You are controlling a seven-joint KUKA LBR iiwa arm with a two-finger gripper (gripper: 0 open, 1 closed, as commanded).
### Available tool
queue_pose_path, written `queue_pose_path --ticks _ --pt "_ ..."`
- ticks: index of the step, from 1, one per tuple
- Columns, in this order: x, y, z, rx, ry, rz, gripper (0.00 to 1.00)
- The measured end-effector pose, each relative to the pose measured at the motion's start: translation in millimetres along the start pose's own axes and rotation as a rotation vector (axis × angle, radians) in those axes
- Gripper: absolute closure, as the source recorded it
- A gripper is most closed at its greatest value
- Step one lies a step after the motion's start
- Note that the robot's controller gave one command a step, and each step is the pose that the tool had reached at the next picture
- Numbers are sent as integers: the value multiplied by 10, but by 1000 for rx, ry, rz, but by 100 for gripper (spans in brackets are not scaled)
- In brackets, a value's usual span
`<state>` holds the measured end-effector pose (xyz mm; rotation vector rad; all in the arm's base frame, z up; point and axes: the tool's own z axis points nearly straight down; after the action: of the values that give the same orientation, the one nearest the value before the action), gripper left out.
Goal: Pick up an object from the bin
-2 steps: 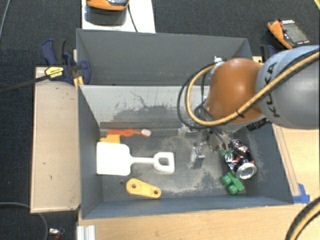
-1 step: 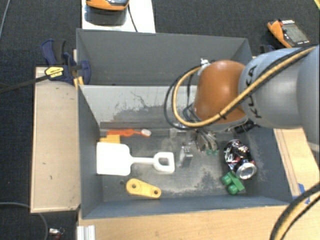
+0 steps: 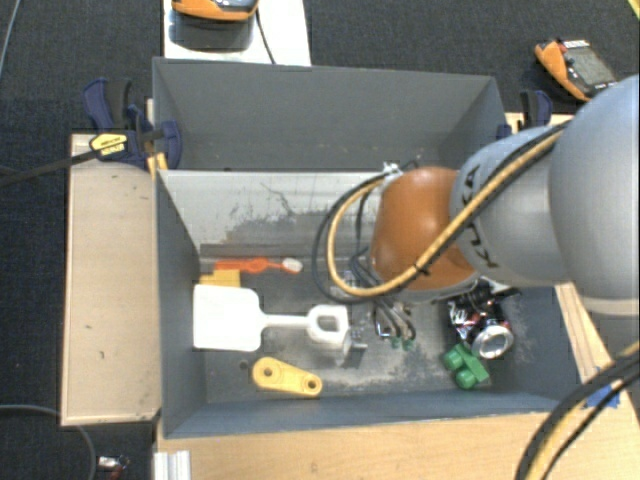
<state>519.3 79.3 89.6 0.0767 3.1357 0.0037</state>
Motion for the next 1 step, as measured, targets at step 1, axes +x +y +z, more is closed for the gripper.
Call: queue_pose_path --ticks 1 --pt "-189 621 193 -2 -11 134 100"
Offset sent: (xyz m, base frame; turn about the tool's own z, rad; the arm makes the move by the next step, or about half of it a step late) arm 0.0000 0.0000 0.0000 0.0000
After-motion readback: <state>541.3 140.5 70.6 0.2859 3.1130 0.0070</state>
